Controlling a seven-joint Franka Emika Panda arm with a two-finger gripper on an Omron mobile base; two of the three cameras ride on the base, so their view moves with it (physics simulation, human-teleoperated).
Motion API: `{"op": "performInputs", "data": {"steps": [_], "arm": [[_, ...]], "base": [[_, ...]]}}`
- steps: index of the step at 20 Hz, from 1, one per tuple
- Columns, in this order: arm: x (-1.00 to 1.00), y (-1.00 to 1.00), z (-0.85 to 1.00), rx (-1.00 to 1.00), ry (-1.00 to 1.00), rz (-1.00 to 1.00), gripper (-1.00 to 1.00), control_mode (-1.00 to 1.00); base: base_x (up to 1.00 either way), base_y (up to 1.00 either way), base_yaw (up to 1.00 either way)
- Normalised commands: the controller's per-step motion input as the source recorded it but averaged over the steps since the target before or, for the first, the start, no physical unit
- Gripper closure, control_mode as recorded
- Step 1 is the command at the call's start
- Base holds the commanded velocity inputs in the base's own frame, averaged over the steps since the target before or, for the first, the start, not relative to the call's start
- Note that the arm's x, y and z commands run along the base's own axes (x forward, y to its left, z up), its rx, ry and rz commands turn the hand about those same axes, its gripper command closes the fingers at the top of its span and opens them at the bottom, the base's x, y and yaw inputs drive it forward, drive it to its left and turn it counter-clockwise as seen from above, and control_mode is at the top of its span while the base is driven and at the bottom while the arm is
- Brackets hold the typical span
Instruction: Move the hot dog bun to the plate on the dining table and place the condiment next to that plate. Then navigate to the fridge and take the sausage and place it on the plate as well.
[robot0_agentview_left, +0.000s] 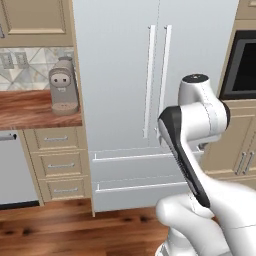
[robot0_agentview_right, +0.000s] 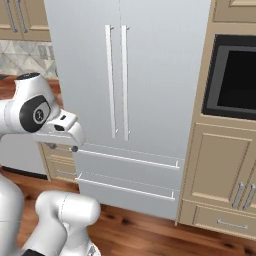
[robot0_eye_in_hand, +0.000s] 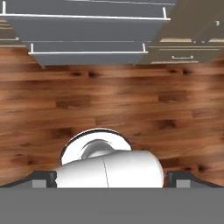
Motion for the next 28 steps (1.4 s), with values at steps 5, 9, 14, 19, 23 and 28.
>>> {"op": "performInputs", "data": {"steps": [5, 9, 14, 19, 23, 28], "arm": [[0.08, -0.12, 0.12, 0.11, -0.27, 0.0, -1.0, -1.0], [0.24, -0.27, 0.09, 0.04, -0.46, 0.0, -1.0, -1.0], [0.79, -0.46, 0.09, 0.0, -0.23, 0.0, -1.0, -1.0], [1.0, -0.44, 0.1, 0.0, 0.0, 0.0, -1.0, -1.0], [1.0, -0.01, 0.05, 0.0, 0.0, 0.0, -1.0, -1.0], [1.0, 0.04, 0.0, 0.0, -0.02, 0.0, -1.0, -1.0]], "base": [[0.0, 0.0, 0.0], [0.0, 0.0, 0.0], [0.0, 0.0, 0.0], [0.0, 0.0, 0.0], [0.0, 0.0, 0.0], [0.0, 0.0, 0.0]]}}
